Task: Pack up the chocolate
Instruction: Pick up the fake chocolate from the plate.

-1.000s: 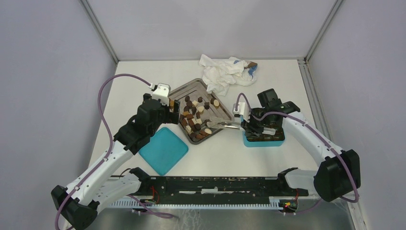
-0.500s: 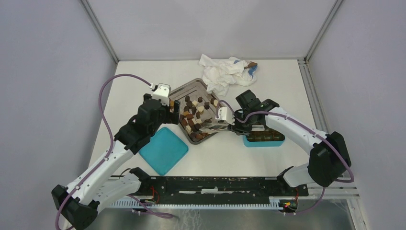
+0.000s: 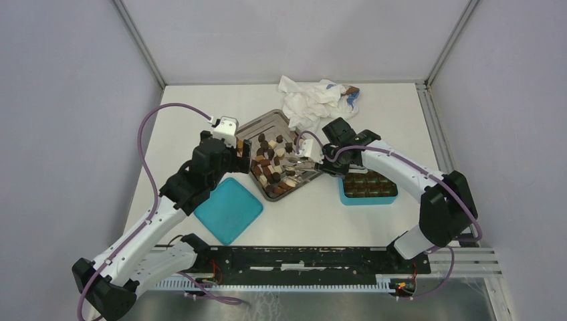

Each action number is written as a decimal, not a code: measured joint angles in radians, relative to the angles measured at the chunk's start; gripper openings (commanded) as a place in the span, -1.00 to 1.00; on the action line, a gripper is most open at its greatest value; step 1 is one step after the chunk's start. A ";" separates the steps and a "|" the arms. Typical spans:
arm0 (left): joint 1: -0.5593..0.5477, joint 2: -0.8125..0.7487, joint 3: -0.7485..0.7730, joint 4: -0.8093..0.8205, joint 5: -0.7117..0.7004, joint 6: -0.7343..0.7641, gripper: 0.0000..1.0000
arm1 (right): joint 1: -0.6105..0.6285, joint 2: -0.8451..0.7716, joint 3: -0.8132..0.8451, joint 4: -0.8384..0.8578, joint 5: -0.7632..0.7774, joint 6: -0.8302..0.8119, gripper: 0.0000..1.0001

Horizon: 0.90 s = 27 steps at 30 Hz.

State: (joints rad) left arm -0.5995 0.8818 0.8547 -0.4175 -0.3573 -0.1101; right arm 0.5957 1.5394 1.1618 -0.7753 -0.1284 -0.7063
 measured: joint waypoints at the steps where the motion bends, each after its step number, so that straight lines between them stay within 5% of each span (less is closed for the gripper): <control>1: 0.000 0.000 0.000 0.000 0.000 0.000 0.94 | 0.000 0.004 0.000 -0.001 0.003 0.003 -0.17; 27: 0.003 -0.004 0.000 0.000 0.000 0.000 0.94 | 0.002 0.074 0.003 -0.019 0.025 0.026 -0.13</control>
State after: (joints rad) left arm -0.5968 0.8780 0.8547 -0.4175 -0.3573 -0.1097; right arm 0.5972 1.6138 1.1652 -0.7944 -0.1036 -0.6800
